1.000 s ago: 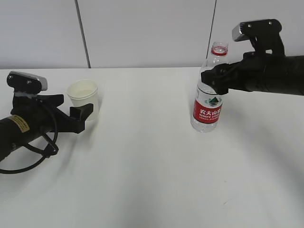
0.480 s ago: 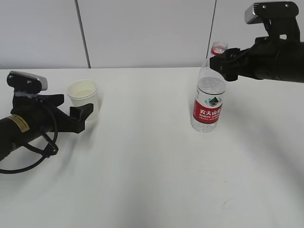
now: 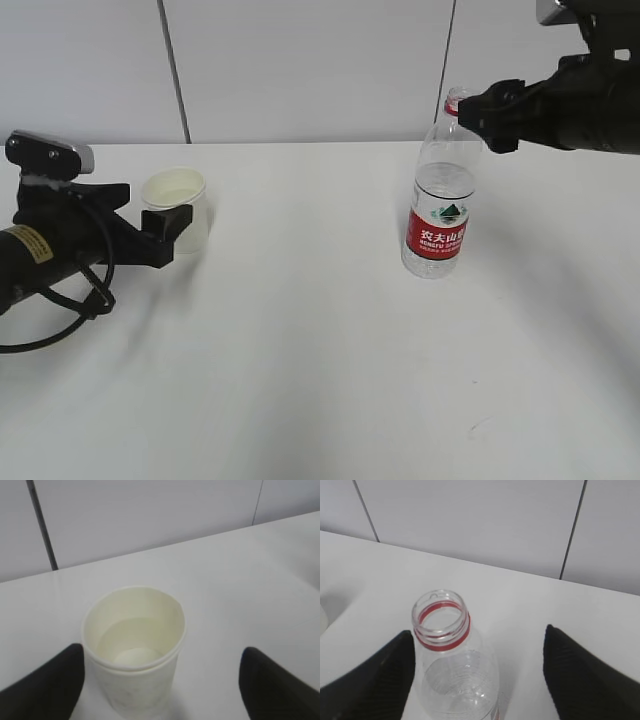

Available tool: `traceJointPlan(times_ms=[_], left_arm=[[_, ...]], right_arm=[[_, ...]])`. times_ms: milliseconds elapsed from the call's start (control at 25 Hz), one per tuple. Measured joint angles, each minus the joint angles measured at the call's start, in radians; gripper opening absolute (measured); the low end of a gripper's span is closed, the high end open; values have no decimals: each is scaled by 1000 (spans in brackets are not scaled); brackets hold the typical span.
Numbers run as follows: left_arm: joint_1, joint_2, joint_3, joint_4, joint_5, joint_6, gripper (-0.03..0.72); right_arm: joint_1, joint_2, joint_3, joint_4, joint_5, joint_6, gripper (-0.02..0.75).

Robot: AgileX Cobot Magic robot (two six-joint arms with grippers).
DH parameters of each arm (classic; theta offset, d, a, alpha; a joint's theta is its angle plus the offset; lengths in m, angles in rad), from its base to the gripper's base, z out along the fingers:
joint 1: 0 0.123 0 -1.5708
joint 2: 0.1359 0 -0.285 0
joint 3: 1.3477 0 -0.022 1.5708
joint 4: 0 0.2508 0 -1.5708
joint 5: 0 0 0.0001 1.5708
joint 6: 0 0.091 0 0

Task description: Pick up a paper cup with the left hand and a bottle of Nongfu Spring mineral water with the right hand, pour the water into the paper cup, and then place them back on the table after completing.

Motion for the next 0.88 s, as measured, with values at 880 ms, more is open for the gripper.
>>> traceJointPlan(times_ms=[880], left_arm=[[0, -550, -26, -90, 926, -57, 563]], right_arm=[[0, -103, 0, -72, 88, 41, 587]])
